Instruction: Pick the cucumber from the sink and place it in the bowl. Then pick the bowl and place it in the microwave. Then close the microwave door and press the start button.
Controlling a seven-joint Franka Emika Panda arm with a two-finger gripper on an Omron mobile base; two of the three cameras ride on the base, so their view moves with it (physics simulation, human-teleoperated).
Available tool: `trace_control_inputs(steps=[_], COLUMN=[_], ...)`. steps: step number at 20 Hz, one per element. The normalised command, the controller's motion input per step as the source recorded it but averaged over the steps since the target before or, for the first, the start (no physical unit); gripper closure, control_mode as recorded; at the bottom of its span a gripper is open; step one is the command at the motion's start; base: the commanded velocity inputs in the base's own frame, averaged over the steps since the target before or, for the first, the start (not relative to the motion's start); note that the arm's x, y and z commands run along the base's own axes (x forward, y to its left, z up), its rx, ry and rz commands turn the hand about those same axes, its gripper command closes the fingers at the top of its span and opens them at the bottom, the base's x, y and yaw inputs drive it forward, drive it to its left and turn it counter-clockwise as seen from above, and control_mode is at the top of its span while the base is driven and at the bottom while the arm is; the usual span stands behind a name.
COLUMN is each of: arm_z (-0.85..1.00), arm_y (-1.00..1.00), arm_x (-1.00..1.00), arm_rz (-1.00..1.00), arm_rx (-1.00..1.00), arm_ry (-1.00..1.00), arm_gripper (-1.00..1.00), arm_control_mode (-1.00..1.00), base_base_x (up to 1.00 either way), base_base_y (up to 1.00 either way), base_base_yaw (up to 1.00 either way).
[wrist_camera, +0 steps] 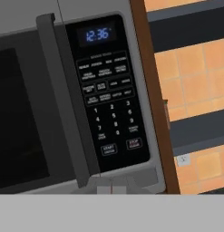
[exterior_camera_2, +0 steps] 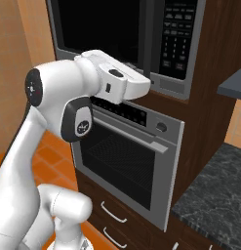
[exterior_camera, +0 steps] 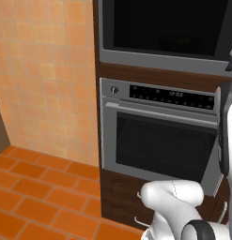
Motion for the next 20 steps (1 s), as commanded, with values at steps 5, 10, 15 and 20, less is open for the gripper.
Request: trace_control_inputs(steps=[5, 10, 15, 20], arm_z=[0.0, -0.01, -0.08, -0.1], arm_y=[-0.16, -0.23, 0.0, -0.03], arm_x=[0.12, 0.04, 0.18, 0.28], arm_rz=[0.0, 0.0, 0.0, 0.0], arm_rx=[0.02, 0.04, 0.0, 0.01], arm_ry=[0.0, 0.0, 0.0, 0.0], arm_gripper=[1.0, 1.0, 1.0, 1.0], arm_control_mode=[-1.0, -1.0, -1.0, -1.0], base_base_x=[0.0, 0.0, 0.0, 0.0], base_base_y=[0.0, 0.0, 0.0, 0.0], base_base_yaw=[0.0, 0.0, 0.0, 0.0])
